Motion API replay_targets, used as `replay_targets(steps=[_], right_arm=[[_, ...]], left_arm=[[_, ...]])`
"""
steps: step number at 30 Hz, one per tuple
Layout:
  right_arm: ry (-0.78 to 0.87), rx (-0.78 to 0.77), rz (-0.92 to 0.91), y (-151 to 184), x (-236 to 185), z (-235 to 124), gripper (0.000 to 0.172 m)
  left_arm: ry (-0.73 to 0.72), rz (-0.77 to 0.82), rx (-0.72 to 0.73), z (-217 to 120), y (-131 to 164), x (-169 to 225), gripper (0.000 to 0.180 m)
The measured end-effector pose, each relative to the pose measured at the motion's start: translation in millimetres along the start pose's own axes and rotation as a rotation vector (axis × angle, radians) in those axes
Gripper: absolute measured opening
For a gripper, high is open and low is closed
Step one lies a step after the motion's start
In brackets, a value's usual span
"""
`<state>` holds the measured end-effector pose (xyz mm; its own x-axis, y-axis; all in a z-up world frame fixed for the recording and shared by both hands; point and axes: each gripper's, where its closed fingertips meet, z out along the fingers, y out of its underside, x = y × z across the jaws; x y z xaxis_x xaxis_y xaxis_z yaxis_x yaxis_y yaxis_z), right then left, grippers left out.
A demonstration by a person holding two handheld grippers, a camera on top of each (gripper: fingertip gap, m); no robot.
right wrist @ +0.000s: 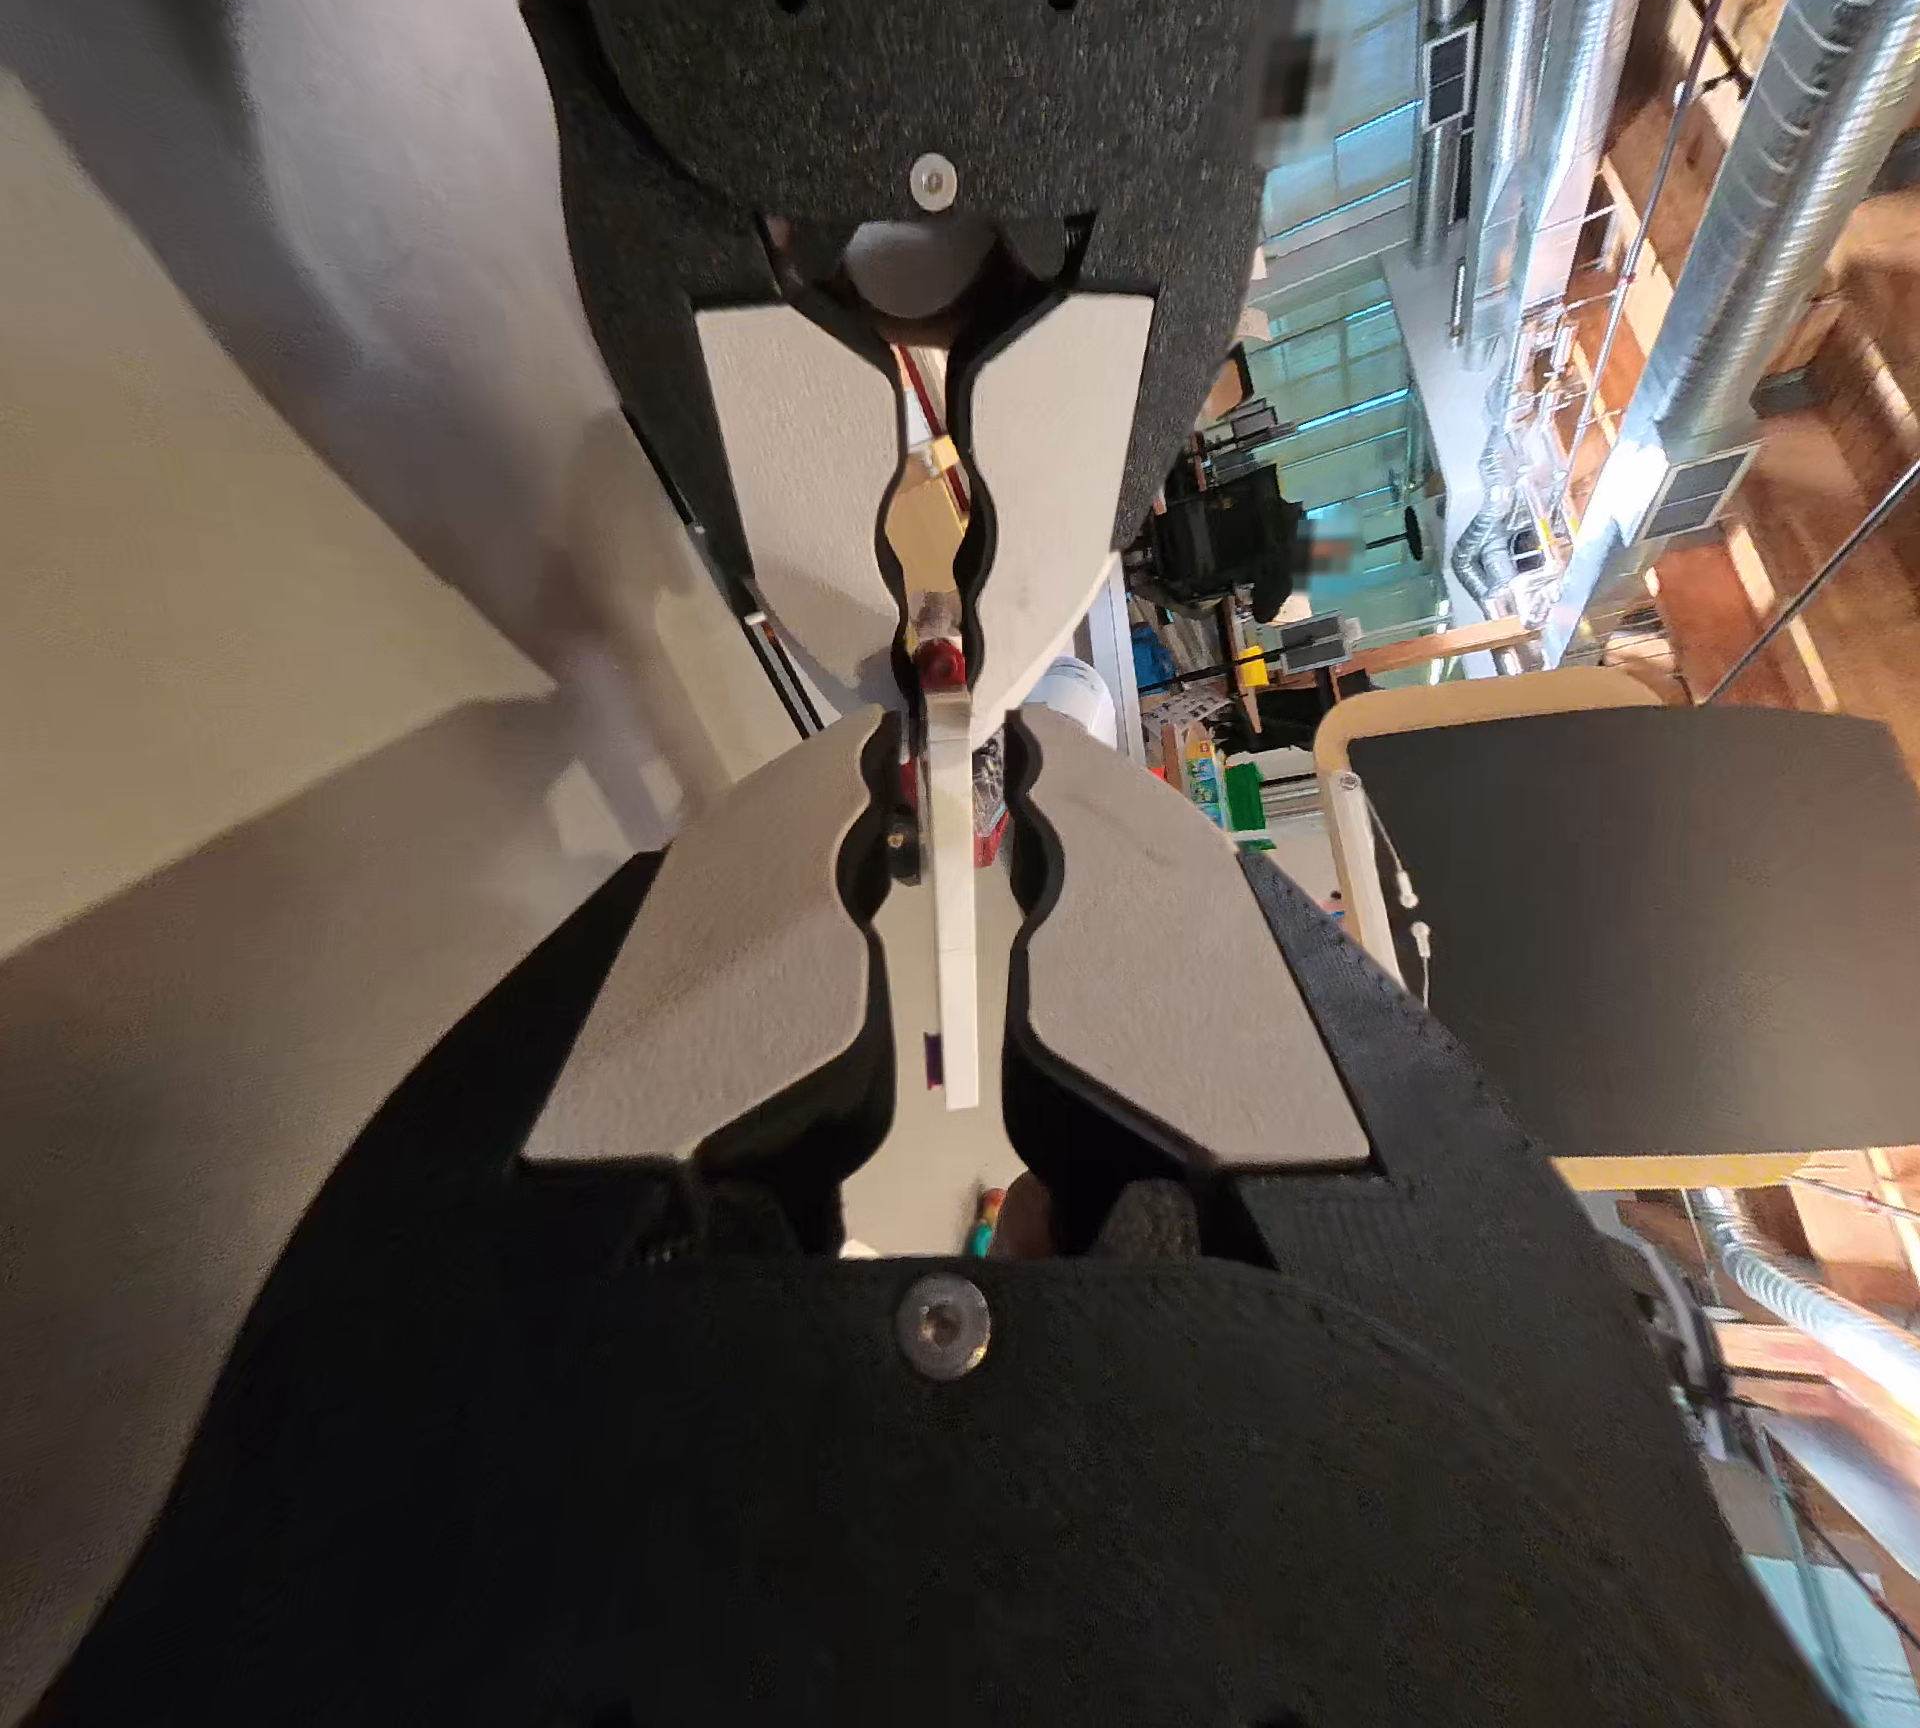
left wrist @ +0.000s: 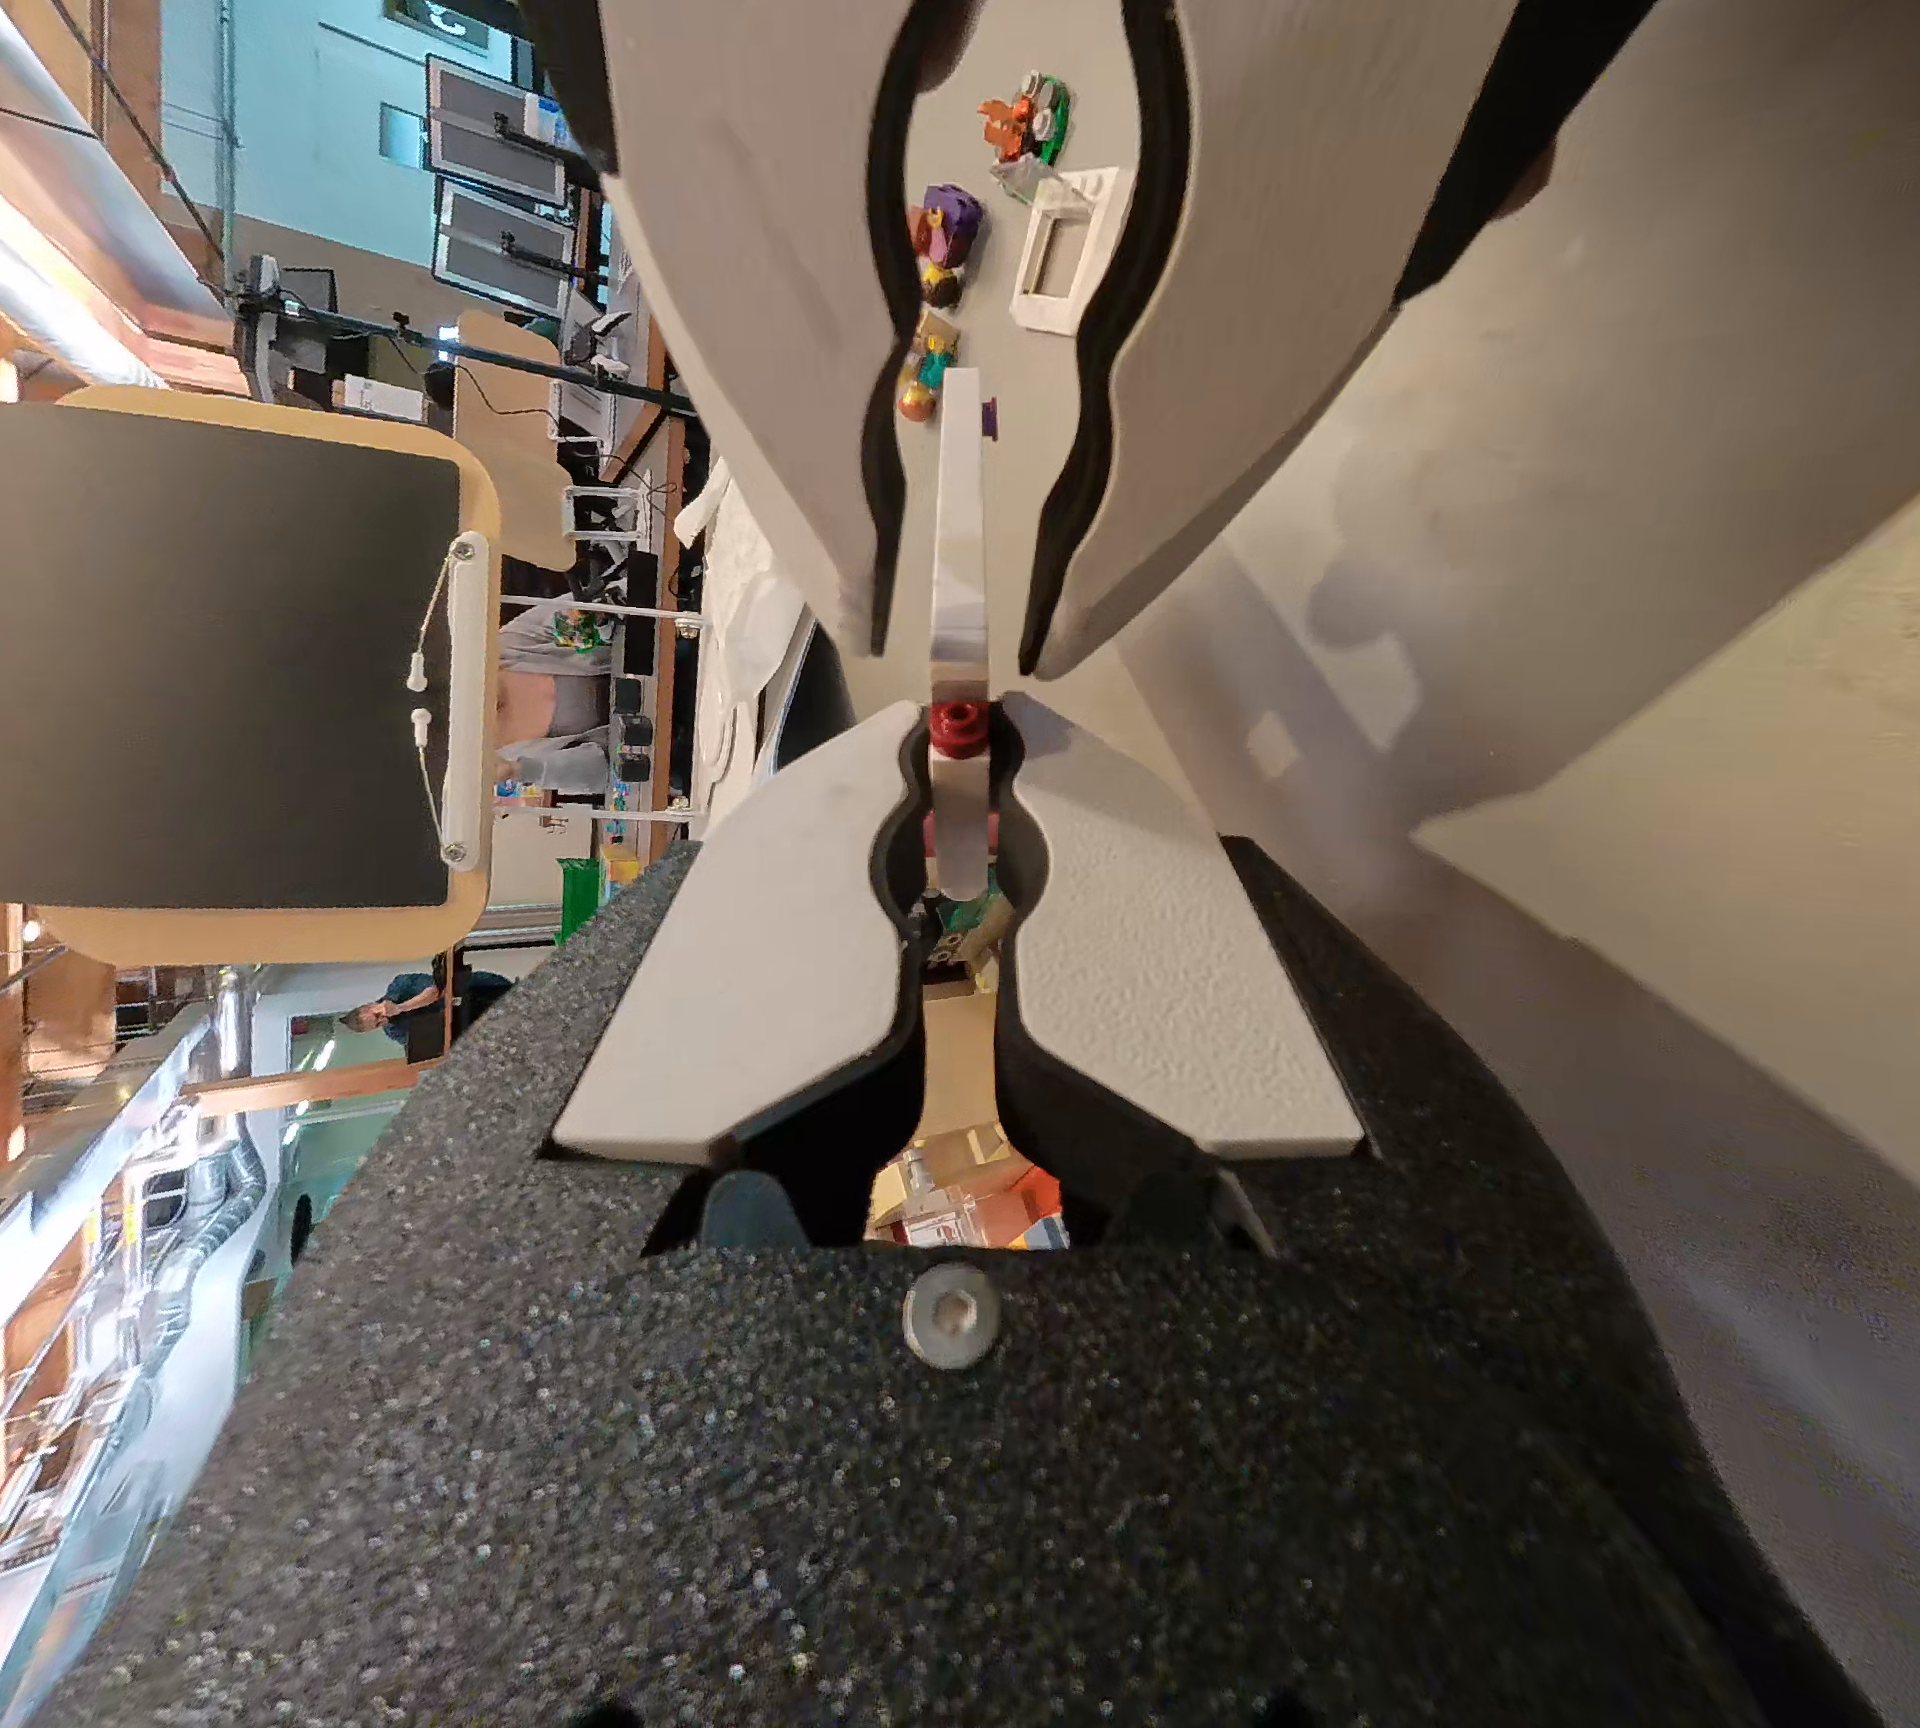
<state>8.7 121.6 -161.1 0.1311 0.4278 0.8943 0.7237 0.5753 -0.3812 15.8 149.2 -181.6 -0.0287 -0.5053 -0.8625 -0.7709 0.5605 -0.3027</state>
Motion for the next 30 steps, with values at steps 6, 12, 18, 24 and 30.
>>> replay_targets(steps=[6, 12, 18, 24, 30], right_arm=[[0.010, -0.002, -0.023, -1, -5, 2, 0.011], [0.049, -0.001, -0.054, -1, -2, 1, 0.008], [0.011, 0.031, -0.012, 1, -6, -4, 0.008], [-0.038, 0.084, 0.018, 3, -11, -14, 0.008], [-0.061, 0.128, -0.004, 4, -15, -22, 0.008]], left_arm=[[0.006, 0.006, 0.006, 1, -2, 3, 0.008], [0.010, -0.019, 0.028, 1, -2, 2, 0.009], [0.042, -0.035, 0.073, 0, -7, 7, 0.009], [0.062, -0.016, 0.109, -1, -15, 13, 0.009], [0.084, 0.005, 0.144, -4, -22, 18, 0.009]])
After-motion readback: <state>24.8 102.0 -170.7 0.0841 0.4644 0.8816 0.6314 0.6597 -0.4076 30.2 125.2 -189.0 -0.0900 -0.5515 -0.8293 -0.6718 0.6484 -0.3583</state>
